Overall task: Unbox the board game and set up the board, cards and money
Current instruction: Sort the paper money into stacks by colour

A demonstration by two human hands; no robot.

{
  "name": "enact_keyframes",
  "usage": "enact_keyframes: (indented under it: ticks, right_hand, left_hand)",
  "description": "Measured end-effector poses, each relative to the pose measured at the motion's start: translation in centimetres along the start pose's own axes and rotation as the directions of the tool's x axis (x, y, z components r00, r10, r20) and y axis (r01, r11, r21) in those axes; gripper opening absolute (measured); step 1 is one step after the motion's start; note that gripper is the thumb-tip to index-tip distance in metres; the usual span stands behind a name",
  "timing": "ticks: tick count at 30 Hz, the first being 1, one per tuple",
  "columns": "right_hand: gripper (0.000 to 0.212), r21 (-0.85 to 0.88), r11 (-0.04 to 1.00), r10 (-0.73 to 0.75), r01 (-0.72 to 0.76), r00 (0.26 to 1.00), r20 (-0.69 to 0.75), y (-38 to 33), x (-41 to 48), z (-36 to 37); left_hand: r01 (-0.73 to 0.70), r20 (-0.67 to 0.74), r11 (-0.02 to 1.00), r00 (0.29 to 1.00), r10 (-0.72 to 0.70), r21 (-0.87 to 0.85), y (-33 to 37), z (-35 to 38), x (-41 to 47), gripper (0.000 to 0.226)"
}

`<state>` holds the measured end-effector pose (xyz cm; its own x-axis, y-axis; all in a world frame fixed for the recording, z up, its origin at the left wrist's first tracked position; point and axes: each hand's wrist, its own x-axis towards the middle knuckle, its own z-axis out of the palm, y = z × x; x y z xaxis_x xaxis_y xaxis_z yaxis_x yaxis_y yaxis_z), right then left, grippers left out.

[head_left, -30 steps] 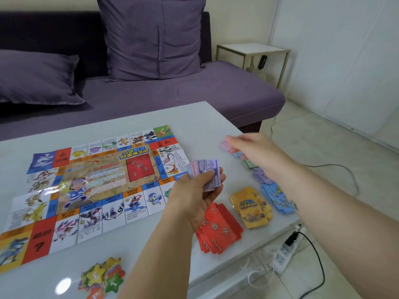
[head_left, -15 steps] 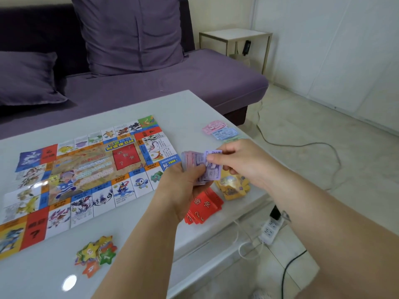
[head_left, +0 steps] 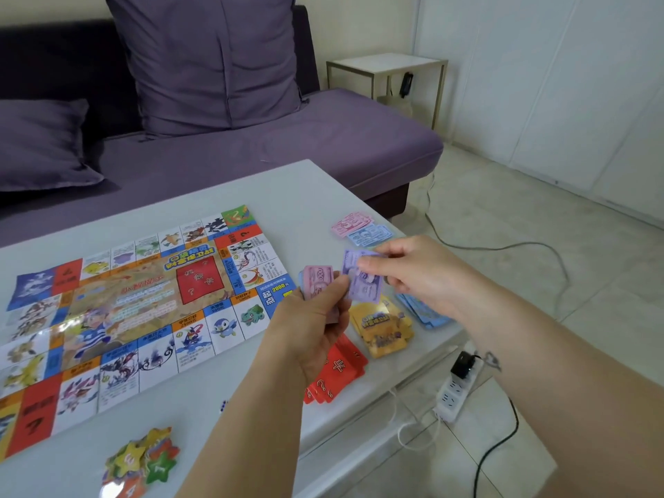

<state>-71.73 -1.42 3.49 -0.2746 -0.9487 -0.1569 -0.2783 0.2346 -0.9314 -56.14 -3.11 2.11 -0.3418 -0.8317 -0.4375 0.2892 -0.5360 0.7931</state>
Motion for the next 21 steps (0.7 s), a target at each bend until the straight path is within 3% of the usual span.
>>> enact_keyframes:
  ticks: [3, 6, 12, 17, 19, 21]
  right_hand:
    - [0.009, 0.168, 0.986, 0.016, 0.012, 0.987, -0.162, 0.7, 1.0, -2.2]
    - [0.009, 0.024, 0.999, -0.037, 0.047, 0.941, -0.338, 2.0, 1.8, -4.2]
    - [0.02, -0.288, 0.958, -0.1, -0.006, 0.93, -0.353, 4.5, 3.5, -3.9]
    - [0.032, -0.561, 0.808, -0.079, -0.182, 0.909, -0.408, 5.2, 3.4, -3.8]
    - [0.04, -0.577, 0.799, -0.14, -0.171, 0.88, -0.454, 4.3, 3.0, -3.8]
    - [0.037, -0.554, 0.83, -0.219, -0.067, 0.874, -0.434, 2.6, 2.1, -3.4]
  left_hand:
    - [0.039, -0.027, 0.996, 0.999, -0.042, -0.086, 0.1, 0.4, 0.2, 0.007]
    - [0.06, -0.045, 0.992, 0.997, -0.065, -0.108, 0.3, 0.5, 0.4, 0.01]
    - [0.078, -0.051, 0.99, 0.995, -0.084, -0.121, 0.1, 0.9, 0.3, 0.011]
    - [0.116, -0.009, 0.976, 0.993, -0.119, -0.183, 0.1, 0.9, 0.1, 0.011]
    - [0.122, 0.031, 0.977, 0.993, -0.118, -0.178, 0.1, 0.8, 0.2, 0.012]
    - [0.107, 0.084, 0.987, 0.992, -0.097, -0.121, -0.1, 0.7, 0.4, 0.017]
